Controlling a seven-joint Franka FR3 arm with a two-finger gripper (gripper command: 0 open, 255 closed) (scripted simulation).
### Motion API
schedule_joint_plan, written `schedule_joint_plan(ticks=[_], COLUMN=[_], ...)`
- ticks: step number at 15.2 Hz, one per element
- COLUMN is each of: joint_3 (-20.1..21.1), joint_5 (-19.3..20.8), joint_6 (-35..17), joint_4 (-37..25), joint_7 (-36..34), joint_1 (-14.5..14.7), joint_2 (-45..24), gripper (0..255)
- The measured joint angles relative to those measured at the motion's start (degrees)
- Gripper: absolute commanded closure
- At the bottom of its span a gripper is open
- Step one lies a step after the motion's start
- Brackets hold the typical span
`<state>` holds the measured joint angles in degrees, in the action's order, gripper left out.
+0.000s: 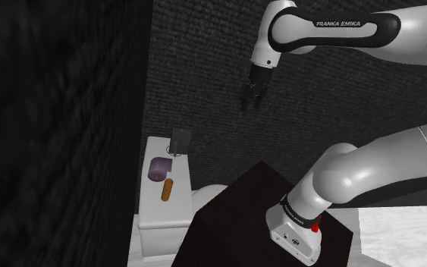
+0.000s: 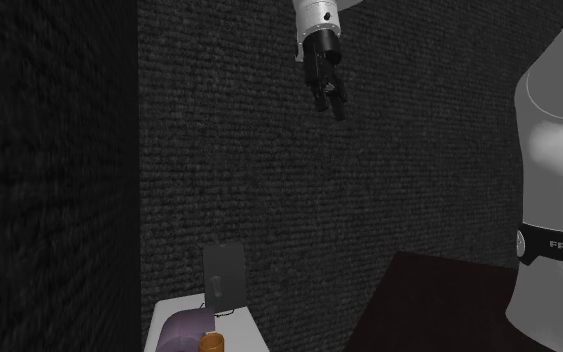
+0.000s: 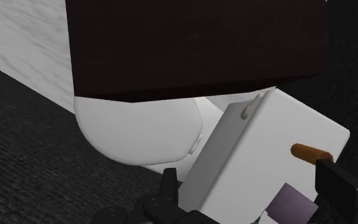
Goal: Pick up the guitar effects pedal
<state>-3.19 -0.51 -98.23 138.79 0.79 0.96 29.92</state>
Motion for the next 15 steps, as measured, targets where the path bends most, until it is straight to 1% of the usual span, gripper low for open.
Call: schedule_joint_plan(ticks=[3, 9, 11, 15], joint_3=[-0.9, -2.3, -2.5, -2.4], joint_5=[0.2, -0.1, -0.5, -1.3], joint_6=[-5.1, -12.9, -15.3, -18.2], joint_4=[-0.7, -6.0, -8.1, -13.9], joint_7=[2.8, 8.9, 10.8, 14.3], joint_1=[0.4, 0.9, 1.1, 1.2], joint_2=[-6.4, -20.6, -25.4, -34.8], gripper=[0, 0, 0, 0])
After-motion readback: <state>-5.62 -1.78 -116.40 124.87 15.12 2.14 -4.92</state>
